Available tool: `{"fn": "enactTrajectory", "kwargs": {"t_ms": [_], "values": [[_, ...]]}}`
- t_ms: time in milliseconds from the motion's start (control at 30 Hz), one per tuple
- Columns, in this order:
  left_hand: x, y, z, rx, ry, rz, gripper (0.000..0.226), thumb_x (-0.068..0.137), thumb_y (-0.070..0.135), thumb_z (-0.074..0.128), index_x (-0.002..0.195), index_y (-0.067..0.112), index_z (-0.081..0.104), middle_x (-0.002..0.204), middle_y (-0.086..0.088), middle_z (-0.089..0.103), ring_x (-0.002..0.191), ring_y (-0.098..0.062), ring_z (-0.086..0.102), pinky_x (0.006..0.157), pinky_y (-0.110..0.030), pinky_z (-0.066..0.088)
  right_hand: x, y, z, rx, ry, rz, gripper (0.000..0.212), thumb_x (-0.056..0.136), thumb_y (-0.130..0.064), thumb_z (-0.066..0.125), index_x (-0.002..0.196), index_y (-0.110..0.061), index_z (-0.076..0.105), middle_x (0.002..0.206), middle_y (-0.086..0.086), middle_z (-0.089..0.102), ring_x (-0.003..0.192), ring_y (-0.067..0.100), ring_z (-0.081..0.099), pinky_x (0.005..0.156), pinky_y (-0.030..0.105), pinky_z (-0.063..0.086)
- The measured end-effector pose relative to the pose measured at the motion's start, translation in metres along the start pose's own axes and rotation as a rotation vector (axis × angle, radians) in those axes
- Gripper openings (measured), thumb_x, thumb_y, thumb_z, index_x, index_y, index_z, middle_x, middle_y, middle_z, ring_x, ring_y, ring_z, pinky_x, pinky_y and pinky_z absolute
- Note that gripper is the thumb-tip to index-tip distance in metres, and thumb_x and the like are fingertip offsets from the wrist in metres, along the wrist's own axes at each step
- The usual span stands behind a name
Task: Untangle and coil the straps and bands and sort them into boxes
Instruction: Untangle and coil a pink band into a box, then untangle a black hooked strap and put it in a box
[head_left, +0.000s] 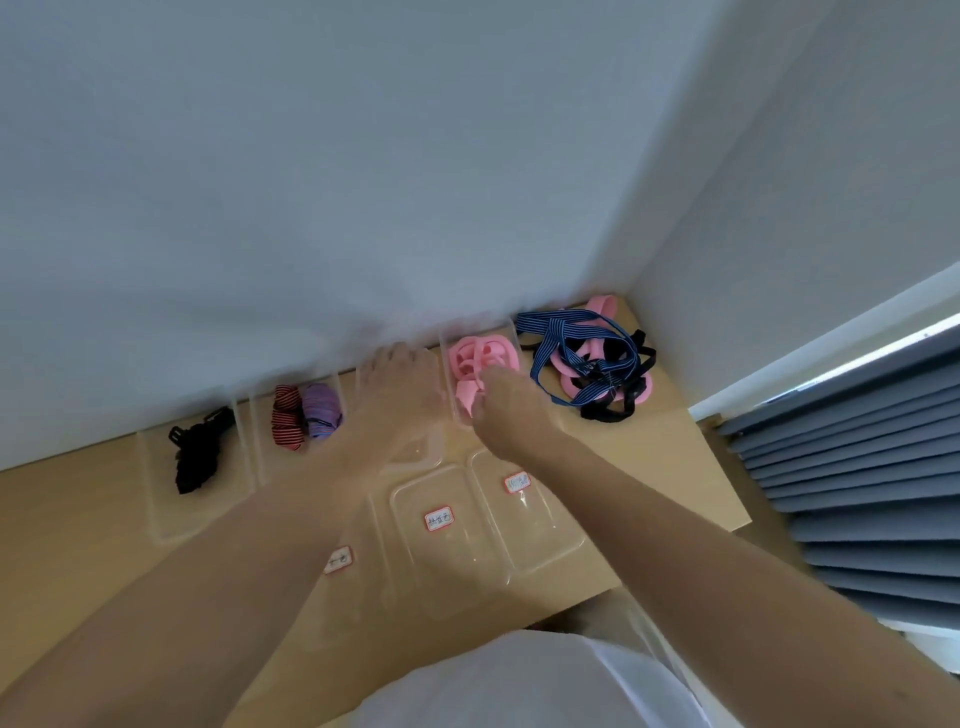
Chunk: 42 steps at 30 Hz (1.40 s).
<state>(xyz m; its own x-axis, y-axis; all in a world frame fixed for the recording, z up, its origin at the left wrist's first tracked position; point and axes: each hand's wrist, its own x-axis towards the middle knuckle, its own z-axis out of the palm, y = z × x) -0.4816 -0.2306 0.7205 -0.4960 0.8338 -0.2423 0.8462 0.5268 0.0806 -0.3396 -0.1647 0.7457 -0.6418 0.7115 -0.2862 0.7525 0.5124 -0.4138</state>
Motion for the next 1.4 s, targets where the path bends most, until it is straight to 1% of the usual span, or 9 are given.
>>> {"fn": "enactTrajectory", "kwargs": {"t_ms": [267, 333, 467, 600, 733, 900, 1033, 1200, 1400], "values": [[0.006, 0.057, -0.026, -0.166, 0.028, 0.208, 0.042, 0.101, 0.034, 0.049, 0.135, 0.008, 0.049, 0.140, -0.010, 0.049, 0.126, -0.029, 0.048, 0.096, -0.039, 0.042, 0.020, 0.074, -0.064, -0.211, 0.052, -0.020, 0.039, 0.100, -0.018, 0.043, 0.135, -0.004, 0.052, 0.148, 0.014, 0.044, 0.135, 0.033, 0.043, 0.106, 0.044, 0.041], [0.008, 0.075, -0.029, -0.200, -0.012, 0.212, 0.037, 0.100, 0.032, 0.047, 0.129, 0.009, 0.053, 0.130, -0.006, 0.057, 0.121, -0.029, 0.054, 0.096, -0.040, 0.043, 0.023, 0.092, -0.081, -0.188, 0.027, 0.008, 0.042, 0.101, -0.021, 0.045, 0.138, -0.003, 0.050, 0.147, 0.018, 0.046, 0.132, 0.037, 0.047, 0.103, 0.045, 0.043], [0.007, 0.116, -0.025, -0.226, 0.059, 0.182, 0.027, 0.096, 0.026, 0.051, 0.117, 0.009, 0.056, 0.115, 0.000, 0.058, 0.112, -0.024, 0.053, 0.098, -0.038, 0.040, 0.027, 0.142, -0.102, -0.141, 0.065, 0.040, 0.024, 0.097, -0.011, 0.045, 0.119, -0.008, 0.055, 0.113, 0.013, 0.062, 0.092, 0.033, 0.061, 0.071, 0.035, 0.044], [0.017, 0.156, -0.009, -0.285, 0.024, 0.197, 0.018, 0.101, 0.022, 0.049, 0.110, 0.008, 0.055, 0.115, -0.004, 0.055, 0.093, -0.019, 0.050, 0.074, -0.028, 0.032, 0.028, 0.192, -0.114, -0.034, -0.012, 0.110, 0.018, 0.094, -0.008, 0.043, 0.103, -0.014, 0.057, 0.092, 0.006, 0.063, 0.065, 0.014, 0.050, 0.049, 0.025, 0.032], [0.023, 0.188, 0.006, -0.339, -0.033, 0.130, 0.019, 0.100, 0.018, 0.047, 0.109, 0.006, 0.057, 0.105, -0.005, 0.055, 0.084, -0.018, 0.049, 0.070, -0.028, 0.033, 0.034, 0.225, -0.121, 0.045, -0.094, 0.104, 0.022, 0.094, -0.008, 0.042, 0.104, -0.016, 0.060, 0.098, 0.007, 0.063, 0.079, 0.026, 0.055, 0.058, 0.027, 0.037], [0.023, 0.219, 0.010, -0.390, -0.024, 0.018, 0.020, 0.095, 0.010, 0.048, 0.077, 0.007, 0.056, 0.074, -0.005, 0.054, 0.067, -0.022, 0.048, 0.061, -0.034, 0.036, 0.039, 0.242, -0.128, 0.186, -0.132, 0.163, 0.033, 0.096, -0.008, 0.043, 0.120, -0.005, 0.065, 0.109, 0.013, 0.064, 0.093, 0.030, 0.056, 0.081, 0.036, 0.049], [0.019, 0.230, 0.025, -0.421, -0.226, -0.006, 0.032, 0.089, 0.014, 0.046, 0.058, 0.017, 0.041, 0.062, -0.003, 0.043, 0.060, -0.021, 0.040, 0.057, -0.036, 0.032, 0.041, 0.255, -0.115, 0.387, -0.218, 0.309, 0.028, 0.092, -0.008, 0.052, 0.113, 0.001, 0.069, 0.101, 0.015, 0.072, 0.089, 0.030, 0.068, 0.081, 0.040, 0.057], [0.014, 0.232, 0.043, -0.454, -0.296, -0.236, 0.020, 0.093, 0.019, 0.057, 0.075, 0.011, 0.053, 0.080, -0.005, 0.056, 0.073, -0.020, 0.049, 0.057, -0.029, 0.037, 0.034, 0.260, -0.088, 0.870, -0.420, 0.500, 0.017, 0.094, -0.002, 0.062, 0.109, -0.010, 0.061, 0.078, 0.010, 0.058, 0.070, 0.021, 0.057, 0.053, 0.024, 0.054], [0.010, 0.240, 0.055, -0.620, -0.224, -0.392, 0.019, 0.091, 0.019, 0.062, 0.092, 0.003, 0.072, 0.081, -0.007, 0.064, 0.078, -0.022, 0.057, 0.070, -0.030, 0.045, 0.049, 0.266, -0.071, 0.747, -0.105, 0.501, 0.013, 0.091, -0.022, 0.062, 0.080, -0.014, 0.064, 0.083, 0.011, 0.070, 0.076, 0.026, 0.064, 0.071, 0.040, 0.054]]}}
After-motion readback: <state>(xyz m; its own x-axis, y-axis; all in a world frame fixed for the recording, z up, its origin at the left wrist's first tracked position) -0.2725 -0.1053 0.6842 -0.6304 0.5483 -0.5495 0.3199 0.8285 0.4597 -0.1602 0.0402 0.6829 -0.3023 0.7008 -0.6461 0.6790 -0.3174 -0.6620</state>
